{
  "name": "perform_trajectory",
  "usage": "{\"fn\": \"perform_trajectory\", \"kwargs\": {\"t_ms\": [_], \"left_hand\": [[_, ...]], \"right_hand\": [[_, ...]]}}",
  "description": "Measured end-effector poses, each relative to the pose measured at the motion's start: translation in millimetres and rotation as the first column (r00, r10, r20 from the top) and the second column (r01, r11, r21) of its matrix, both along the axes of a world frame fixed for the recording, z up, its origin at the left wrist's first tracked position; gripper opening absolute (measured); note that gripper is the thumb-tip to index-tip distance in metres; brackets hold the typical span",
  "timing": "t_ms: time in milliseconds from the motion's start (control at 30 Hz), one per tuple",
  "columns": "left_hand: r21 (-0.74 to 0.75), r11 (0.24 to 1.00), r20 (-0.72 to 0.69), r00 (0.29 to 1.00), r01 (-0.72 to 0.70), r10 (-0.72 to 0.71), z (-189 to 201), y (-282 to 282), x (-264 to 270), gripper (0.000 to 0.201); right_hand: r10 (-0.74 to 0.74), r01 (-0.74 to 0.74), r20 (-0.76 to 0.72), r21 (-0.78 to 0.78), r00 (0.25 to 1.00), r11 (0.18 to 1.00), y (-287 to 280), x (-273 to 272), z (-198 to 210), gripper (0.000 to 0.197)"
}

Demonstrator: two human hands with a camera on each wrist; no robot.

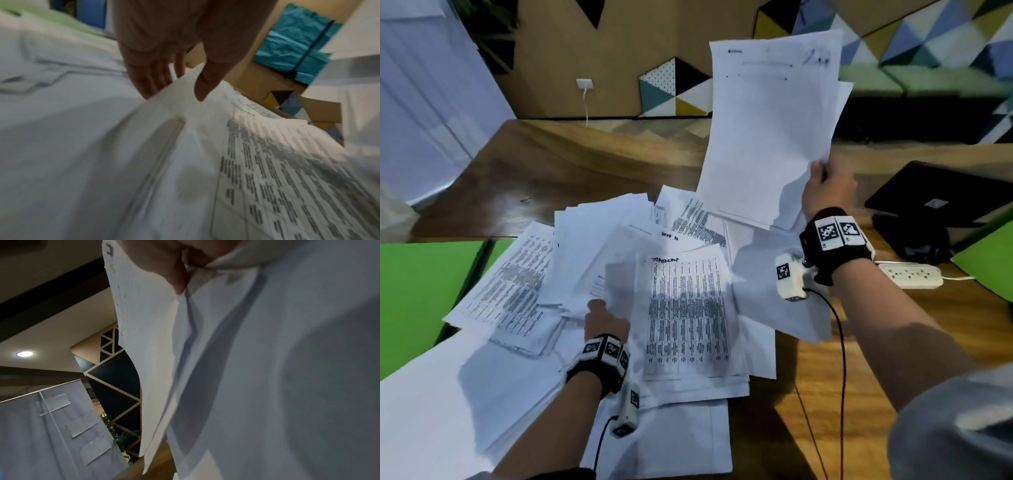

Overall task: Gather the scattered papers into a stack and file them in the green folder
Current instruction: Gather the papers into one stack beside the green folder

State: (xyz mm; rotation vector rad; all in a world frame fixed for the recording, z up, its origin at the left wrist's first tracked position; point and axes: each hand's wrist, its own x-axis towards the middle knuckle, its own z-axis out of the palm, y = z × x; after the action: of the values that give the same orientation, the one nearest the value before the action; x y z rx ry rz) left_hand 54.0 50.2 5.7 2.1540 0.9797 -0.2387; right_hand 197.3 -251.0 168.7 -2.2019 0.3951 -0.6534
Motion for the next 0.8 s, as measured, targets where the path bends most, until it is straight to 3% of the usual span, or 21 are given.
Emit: {"fn": "perform_trajectory", "kwargs": {"t_ms": [100, 233, 367, 400, 500, 567, 633, 700, 800], "left_hand": [[0.061, 0.997, 0.124, 0.991, 0.043, -0.050, 25.2, -8.0, 21.0, 0.075], [-0.199, 0.961, 0.408, 0.908, 0.190, -0.094, 85.8, -21.5, 72.2, 0.093], [-0.345, 0.885, 0.455, 0.880, 0.312, -0.133, 148.2, -26.4, 128.7, 0.115], [-0.368, 0.861, 0.462, 0.872, 0.352, -0.159, 158.2, -26.5, 134.9, 0.109], [-0.509, 0.717, 0.479, 0.849, 0.476, -0.224, 174.2, -33.0, 135.7, 0.035], [-0.542, 0.662, 0.488, 0.835, 0.518, -0.253, 178.6, -37.7, 135.6, 0.035], [-0.507, 0.672, 0.534, 0.809, 0.540, -0.247, 184.6, -46.2, 135.8, 0.034], [-0.409, 0.764, 0.595, 0.781, 0.499, -0.192, 196.0, -58.2, 139.5, 0.039], [-0.146, 0.897, 0.687, 0.695, 0.416, -0.211, 221.9, -75.6, 135.5, 0.039]], "right_hand": [[0.048, -0.048, 0.026, -0.012, 0.998, 0.999, 0.6, 0.1, 1.0, 0.025], [0.160, -0.159, 0.063, -0.014, 0.985, 0.987, -0.7, -1.8, 6.2, 0.021], [0.331, -0.346, 0.145, 0.093, 0.932, 0.934, 0.7, -8.5, 10.1, 0.013], [0.367, -0.385, 0.155, 0.111, 0.917, 0.916, 0.6, -10.9, 11.6, 0.013], [0.430, -0.460, 0.187, 0.171, 0.883, 0.871, 0.2, -16.4, 19.4, 0.019], [0.441, -0.485, 0.234, 0.186, 0.867, 0.855, -2.2, -17.2, 26.4, 0.023], [0.425, -0.484, 0.271, 0.212, 0.864, 0.849, -3.5, -16.4, 33.5, 0.022], [0.381, -0.445, 0.274, 0.227, 0.883, 0.866, -3.0, -12.9, 40.3, 0.013], [0.310, -0.369, 0.243, 0.259, 0.919, 0.892, 0.1, -6.5, 45.0, 0.011]]}}
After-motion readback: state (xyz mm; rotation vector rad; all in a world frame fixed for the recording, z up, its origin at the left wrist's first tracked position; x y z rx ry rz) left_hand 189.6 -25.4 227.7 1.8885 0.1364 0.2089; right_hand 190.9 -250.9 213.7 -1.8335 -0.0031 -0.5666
